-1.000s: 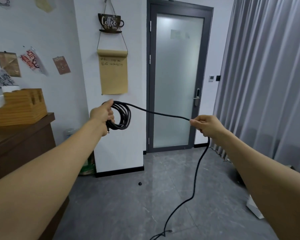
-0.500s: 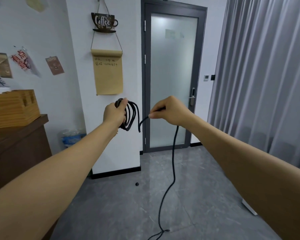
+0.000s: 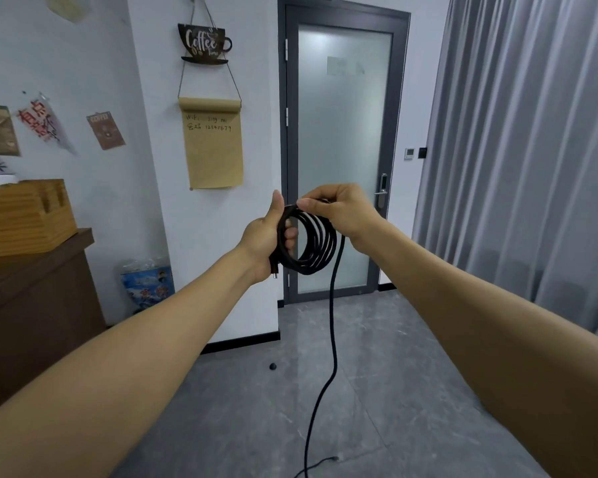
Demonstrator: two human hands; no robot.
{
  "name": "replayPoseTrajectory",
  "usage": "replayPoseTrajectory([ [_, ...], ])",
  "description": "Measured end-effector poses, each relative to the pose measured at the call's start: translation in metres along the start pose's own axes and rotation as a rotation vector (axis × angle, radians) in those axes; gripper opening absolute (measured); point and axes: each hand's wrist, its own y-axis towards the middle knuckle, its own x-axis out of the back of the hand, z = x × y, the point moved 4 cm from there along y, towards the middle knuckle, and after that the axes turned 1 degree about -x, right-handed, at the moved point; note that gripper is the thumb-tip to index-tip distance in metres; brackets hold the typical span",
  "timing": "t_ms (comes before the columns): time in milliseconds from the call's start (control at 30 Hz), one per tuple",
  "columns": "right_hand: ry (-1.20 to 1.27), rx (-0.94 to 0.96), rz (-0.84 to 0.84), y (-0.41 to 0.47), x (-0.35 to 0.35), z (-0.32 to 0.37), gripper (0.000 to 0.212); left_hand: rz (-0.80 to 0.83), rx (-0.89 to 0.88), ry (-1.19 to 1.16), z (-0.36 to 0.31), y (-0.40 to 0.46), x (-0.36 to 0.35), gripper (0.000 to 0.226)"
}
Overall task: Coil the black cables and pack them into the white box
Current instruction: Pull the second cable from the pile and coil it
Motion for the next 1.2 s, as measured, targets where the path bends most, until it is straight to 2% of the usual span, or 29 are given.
replayPoseTrajectory([
  [300,0.103,-0.055,-0.101,-0.005,0.011,-0.01,0.008,0.185,0.035,-0.019,-0.006,-0.005,-0.016,0.044],
  [400,0.103,-0.093,-0.134,-0.006,0.017,-0.011,0.02,0.219,0.062,-0.036,-0.006,-0.007,-0.014,0.035],
  [500,-0.011,-0.145,-0.073,-0.007,0.017,-0.016,0.027,0.217,0.083,0.021,-0.004,-0.01,-0.01,0.031],
  [633,-0.043,-0.206,0.004,-0.011,0.018,-0.03,0.029,0.129,0.054,0.118,-0.001,-0.01,-0.003,0.034],
  [800,-0.008,-0.292,-0.006,-0.02,0.031,-0.058,0.024,-0.05,0.026,0.025,-0.001,-0.005,0.016,0.033],
  [1033,-0.18,-0.32,-0.126,-0.036,0.072,-0.085,0.018,-0.359,-0.003,-0.127,-0.01,0.003,0.06,0.029],
  [1200,-0.256,-0.276,-0.205,-0.04,0.084,-0.087,0.013,-0.449,-0.018,-0.149,-0.015,0.01,0.07,0.029],
])
